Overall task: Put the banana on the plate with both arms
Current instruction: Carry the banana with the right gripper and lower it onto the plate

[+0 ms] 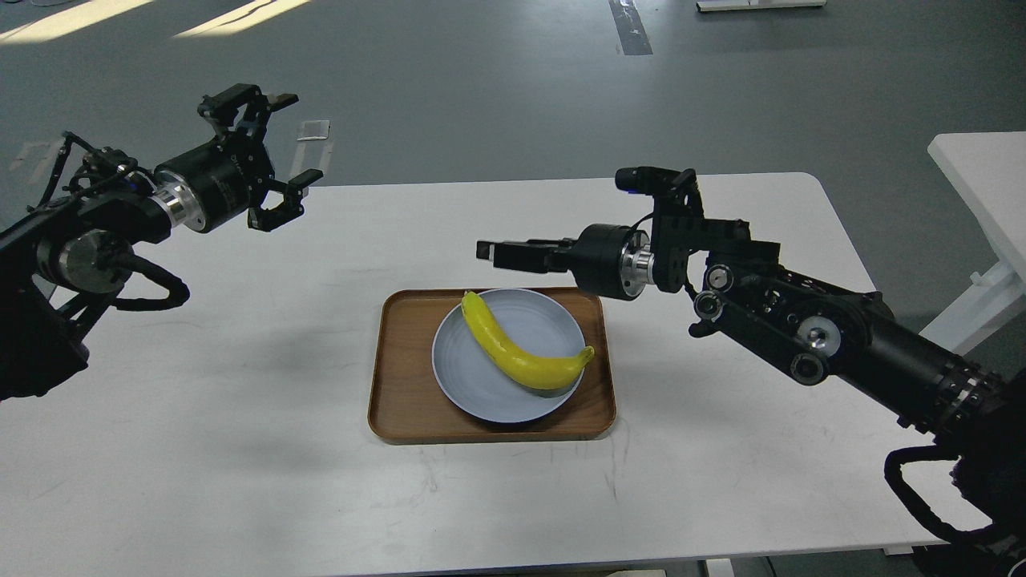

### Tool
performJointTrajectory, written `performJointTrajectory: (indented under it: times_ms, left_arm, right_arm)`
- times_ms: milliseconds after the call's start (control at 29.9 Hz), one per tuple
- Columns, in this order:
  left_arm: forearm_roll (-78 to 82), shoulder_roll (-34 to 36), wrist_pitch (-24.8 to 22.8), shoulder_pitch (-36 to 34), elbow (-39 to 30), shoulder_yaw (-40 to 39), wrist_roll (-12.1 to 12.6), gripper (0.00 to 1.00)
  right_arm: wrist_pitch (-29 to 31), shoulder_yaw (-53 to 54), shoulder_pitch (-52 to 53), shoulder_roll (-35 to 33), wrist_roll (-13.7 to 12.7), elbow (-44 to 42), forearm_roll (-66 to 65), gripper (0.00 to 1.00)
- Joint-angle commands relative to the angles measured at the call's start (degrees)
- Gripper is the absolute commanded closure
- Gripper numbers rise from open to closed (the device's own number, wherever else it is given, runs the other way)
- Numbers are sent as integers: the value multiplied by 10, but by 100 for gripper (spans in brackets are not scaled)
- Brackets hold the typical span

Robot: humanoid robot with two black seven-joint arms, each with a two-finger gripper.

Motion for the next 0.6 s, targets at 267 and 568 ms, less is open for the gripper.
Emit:
performJointTrajectory:
  times_ms: [267,568]
  left_arm:
    - [-38,7,-2,71,-36,-67,1,2]
    - [-39,8,-2,100,-51,-94,1,2]
  right_arm:
    - [20,209,-26,31,-77,-108,402,0]
    - [0,216,-32,33,-74,-124,411,0]
